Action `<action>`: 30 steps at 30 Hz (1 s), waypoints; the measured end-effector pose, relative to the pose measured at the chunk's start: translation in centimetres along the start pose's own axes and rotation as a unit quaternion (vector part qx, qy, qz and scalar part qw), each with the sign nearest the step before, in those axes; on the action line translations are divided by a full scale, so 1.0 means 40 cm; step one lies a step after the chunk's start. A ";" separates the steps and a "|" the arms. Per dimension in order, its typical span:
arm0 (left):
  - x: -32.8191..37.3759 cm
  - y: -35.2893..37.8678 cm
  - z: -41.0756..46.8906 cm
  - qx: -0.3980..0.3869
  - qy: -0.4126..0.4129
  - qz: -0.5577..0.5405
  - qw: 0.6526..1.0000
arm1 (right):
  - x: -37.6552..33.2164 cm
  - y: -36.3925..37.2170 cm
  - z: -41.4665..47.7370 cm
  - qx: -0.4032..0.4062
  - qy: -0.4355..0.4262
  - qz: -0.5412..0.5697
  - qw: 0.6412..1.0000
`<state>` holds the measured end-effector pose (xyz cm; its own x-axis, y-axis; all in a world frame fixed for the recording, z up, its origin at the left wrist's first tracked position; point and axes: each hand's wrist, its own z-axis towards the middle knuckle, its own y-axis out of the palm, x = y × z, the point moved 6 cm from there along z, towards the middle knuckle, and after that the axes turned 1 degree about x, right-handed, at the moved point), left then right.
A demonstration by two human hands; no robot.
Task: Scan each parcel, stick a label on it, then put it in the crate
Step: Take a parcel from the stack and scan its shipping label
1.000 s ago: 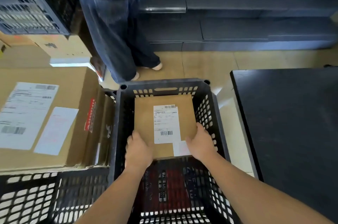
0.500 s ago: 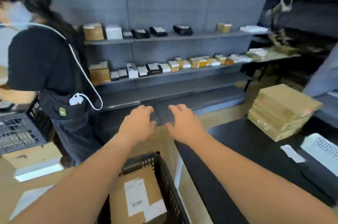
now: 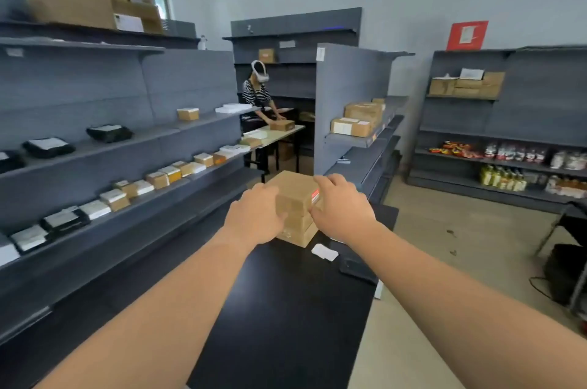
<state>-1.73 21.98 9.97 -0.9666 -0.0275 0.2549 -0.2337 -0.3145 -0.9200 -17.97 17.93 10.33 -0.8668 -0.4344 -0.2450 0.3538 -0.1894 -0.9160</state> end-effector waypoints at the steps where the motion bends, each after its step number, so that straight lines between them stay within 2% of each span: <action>1: 0.054 0.024 0.030 -0.002 0.008 -0.002 1.000 | 0.061 -0.017 -0.002 0.003 0.014 -0.005 1.000; 5: 0.264 0.115 0.149 0.011 0.052 0.000 0.999 | 0.293 -0.065 0.012 0.013 0.055 -0.018 0.998; 10: 0.490 0.251 0.301 -0.013 0.074 -0.047 0.996 | 0.554 -0.105 0.080 0.008 0.073 -0.034 0.997; 18: 0.705 0.452 0.548 -0.030 0.080 -0.052 0.995 | 0.913 -0.104 0.220 -0.014 0.111 -0.035 0.993; 24: 0.726 0.599 0.762 -0.039 0.074 -0.040 0.996 | 1.092 -0.017 0.402 -0.019 0.121 -0.041 0.992; 30: 0.549 0.741 0.962 -0.057 0.006 -0.063 0.996 | 1.080 0.191 0.663 -0.069 0.062 -0.025 0.995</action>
<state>-25.81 -24.47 -0.27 -0.9298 0.0179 0.3676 -0.3633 -0.2056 -0.9087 -43.39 -25.64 1.20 -0.9216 -0.3136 -0.2285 0.2660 -0.0818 -0.9605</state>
